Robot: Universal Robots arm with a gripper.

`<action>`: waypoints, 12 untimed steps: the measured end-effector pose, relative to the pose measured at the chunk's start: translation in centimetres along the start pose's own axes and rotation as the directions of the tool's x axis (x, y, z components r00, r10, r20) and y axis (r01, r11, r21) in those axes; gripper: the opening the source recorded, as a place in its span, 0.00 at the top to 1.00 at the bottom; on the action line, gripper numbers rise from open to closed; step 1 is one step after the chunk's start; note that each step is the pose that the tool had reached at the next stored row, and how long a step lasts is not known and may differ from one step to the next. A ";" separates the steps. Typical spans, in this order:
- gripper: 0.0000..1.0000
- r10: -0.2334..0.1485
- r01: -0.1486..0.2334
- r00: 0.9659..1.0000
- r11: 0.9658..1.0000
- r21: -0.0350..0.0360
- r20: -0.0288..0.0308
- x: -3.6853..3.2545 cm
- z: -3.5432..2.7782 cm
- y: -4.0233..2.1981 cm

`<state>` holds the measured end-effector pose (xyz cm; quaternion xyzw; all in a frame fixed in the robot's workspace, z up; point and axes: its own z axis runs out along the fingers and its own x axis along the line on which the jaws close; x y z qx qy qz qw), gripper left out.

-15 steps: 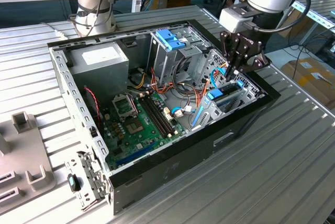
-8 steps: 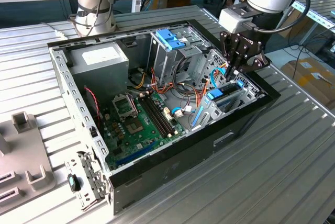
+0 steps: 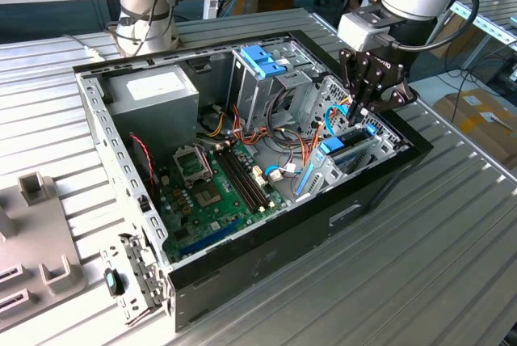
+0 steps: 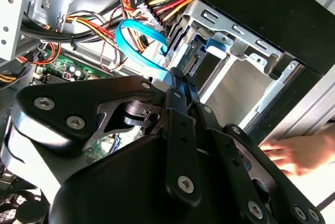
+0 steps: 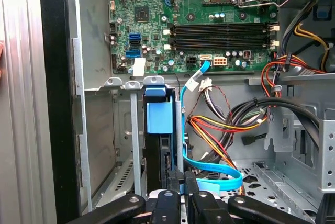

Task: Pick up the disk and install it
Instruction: 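Insert the first disk wire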

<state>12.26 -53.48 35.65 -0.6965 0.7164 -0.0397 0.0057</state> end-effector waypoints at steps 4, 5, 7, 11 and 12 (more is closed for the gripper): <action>0.84 0.000 0.000 1.000 1.000 0.013 0.001 0.01 0.03 0.23; 0.84 0.000 0.000 1.000 1.000 0.020 0.001 0.01 0.04 0.32; 0.84 0.000 0.000 1.000 0.999 0.037 0.001 0.03 0.07 0.55; 0.84 0.001 -0.001 1.000 0.998 0.070 0.002 0.05 0.09 1.00; 0.84 0.001 -0.001 1.000 0.997 0.071 0.003 0.05 0.09 1.04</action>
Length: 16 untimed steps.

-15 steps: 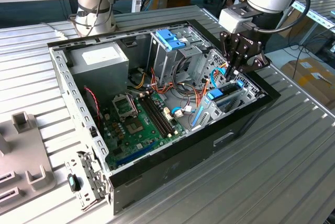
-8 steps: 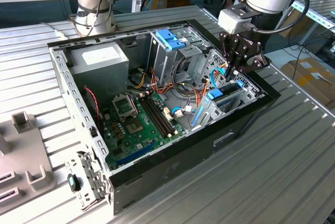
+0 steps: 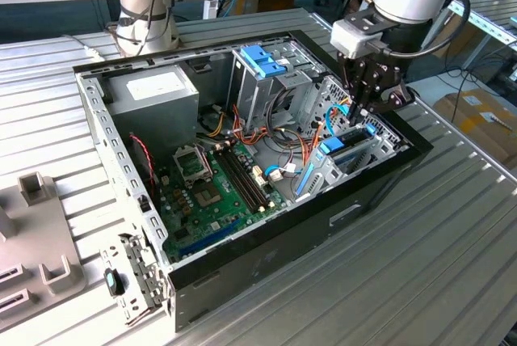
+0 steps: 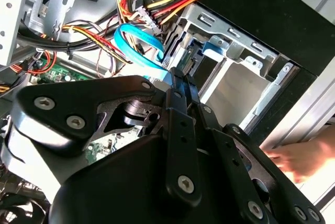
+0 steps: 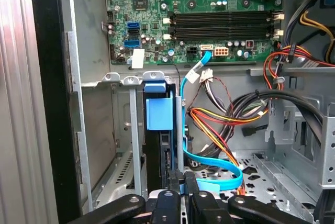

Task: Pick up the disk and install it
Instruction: 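Insert the first disk wire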

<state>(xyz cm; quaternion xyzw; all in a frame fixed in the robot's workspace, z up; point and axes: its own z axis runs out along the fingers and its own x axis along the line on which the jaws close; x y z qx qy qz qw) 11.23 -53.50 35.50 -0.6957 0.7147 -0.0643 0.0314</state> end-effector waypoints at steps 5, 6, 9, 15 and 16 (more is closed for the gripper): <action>0.84 0.000 0.000 1.000 1.000 0.007 0.000 0.24 -0.09 0.85; 0.84 0.000 0.000 1.000 1.000 0.008 0.001 0.27 -0.11 1.01; 0.84 0.000 0.000 1.000 1.000 0.008 0.000 0.29 -0.14 1.20; 0.84 0.000 0.000 1.000 1.000 0.008 0.001 0.29 -0.14 1.26; 0.84 0.000 0.000 1.000 1.000 0.008 0.001 0.29 -0.14 1.27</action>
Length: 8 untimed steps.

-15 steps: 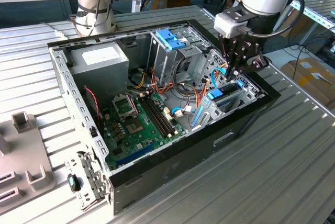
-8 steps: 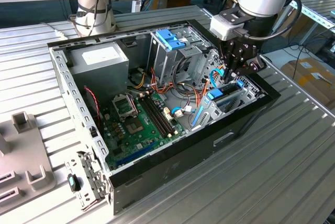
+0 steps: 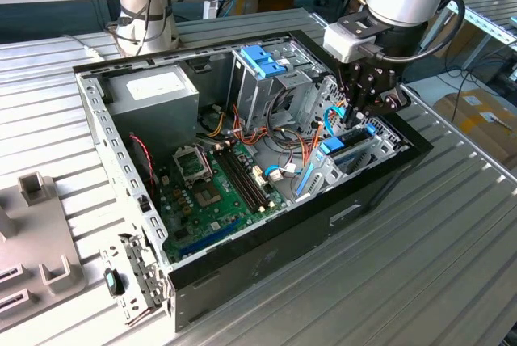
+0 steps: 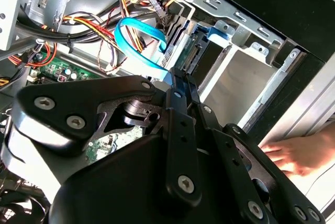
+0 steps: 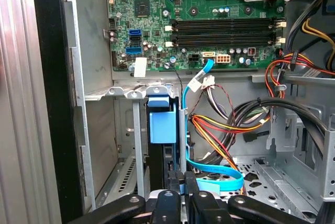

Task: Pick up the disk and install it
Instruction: 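Insert the first disk wire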

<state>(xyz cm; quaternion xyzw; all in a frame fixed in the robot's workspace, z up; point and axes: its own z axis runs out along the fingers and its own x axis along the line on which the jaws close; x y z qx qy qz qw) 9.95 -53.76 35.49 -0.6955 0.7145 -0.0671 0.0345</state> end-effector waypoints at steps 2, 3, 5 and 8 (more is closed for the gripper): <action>0.84 0.000 0.000 1.000 1.000 0.000 0.000 0.04 -0.01 0.00; 0.84 0.000 0.000 1.000 1.000 0.000 0.000 0.13 0.00 0.01; 0.84 0.000 0.000 1.000 1.000 0.000 0.000 0.28 0.01 0.00; 0.84 0.000 0.000 1.000 1.000 0.000 0.000 0.43 0.02 -0.01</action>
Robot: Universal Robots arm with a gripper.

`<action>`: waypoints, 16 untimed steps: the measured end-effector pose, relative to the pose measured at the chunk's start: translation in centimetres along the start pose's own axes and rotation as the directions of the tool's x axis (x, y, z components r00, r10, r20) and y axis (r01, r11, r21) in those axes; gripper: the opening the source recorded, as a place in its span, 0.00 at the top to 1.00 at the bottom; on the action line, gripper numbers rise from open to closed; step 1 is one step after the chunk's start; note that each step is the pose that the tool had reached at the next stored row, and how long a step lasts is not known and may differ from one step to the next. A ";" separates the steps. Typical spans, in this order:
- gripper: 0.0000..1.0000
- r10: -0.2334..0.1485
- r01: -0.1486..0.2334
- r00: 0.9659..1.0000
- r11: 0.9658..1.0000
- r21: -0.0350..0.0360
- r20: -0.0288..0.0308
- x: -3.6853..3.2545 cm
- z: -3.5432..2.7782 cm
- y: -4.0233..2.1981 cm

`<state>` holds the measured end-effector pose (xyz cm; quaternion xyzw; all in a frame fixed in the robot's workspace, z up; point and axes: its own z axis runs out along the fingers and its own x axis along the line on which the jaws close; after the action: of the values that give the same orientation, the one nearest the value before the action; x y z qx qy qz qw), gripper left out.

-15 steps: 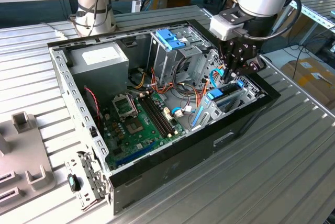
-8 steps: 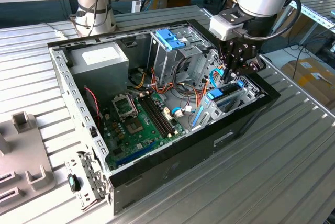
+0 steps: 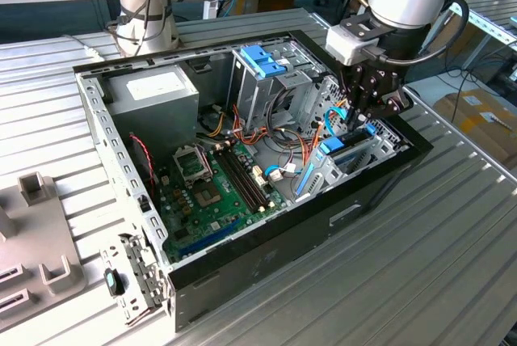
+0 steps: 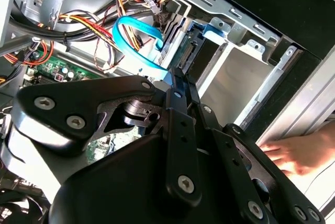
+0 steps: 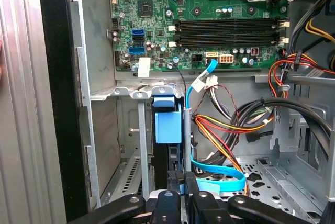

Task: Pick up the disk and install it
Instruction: 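Insert the first disk wire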

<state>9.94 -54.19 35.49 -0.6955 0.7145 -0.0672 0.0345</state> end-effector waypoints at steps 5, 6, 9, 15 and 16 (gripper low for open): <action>0.84 0.000 0.000 1.000 1.000 0.000 0.000 0.24 0.01 0.00; 0.84 0.000 0.000 1.000 1.000 0.000 0.000 0.24 0.01 -0.01; 0.84 0.000 0.000 1.000 1.000 0.000 0.000 0.24 0.07 0.00; 0.84 0.001 -0.001 1.000 1.000 0.000 0.006 0.23 0.26 0.03; 0.84 0.001 -0.001 1.000 1.000 0.000 0.007 0.23 0.26 0.03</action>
<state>9.94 -54.44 35.24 -0.6954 0.7148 -0.0647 0.0370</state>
